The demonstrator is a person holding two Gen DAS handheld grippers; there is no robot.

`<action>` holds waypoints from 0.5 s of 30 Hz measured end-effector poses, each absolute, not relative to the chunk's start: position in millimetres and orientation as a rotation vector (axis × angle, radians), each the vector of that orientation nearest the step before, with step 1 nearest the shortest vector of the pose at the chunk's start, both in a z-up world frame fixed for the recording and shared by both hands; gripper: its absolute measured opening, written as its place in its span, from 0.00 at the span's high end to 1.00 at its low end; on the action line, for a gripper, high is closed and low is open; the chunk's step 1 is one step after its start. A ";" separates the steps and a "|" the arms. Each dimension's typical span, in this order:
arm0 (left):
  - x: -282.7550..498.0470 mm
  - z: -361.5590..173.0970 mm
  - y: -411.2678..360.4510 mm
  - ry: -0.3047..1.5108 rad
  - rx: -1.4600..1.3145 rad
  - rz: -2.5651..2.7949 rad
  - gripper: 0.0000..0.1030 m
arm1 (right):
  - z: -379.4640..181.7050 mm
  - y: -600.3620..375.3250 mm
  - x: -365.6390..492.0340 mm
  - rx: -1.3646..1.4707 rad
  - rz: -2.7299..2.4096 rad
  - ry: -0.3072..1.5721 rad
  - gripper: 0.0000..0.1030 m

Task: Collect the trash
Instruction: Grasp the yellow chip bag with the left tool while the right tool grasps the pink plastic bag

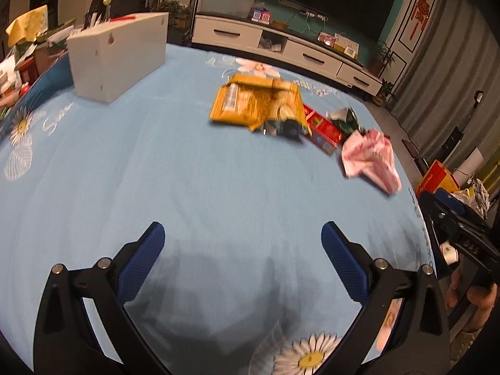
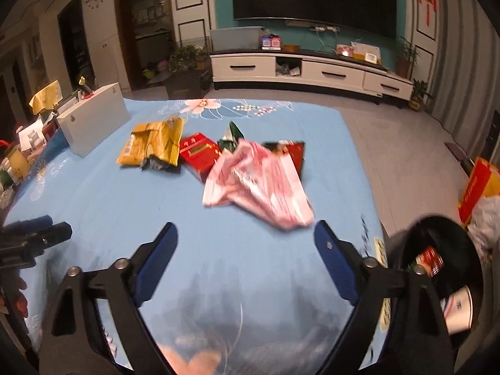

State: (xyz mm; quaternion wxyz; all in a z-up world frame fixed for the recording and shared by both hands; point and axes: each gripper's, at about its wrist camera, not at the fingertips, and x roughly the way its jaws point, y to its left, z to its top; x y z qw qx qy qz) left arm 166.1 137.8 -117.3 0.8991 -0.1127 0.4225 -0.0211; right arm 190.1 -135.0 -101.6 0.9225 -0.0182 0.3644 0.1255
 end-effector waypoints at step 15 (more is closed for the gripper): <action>277.8 -94.8 105.6 0.761 -0.190 -0.056 0.03 | -145.6 -121.0 252.9 -0.165 0.277 0.829 0.88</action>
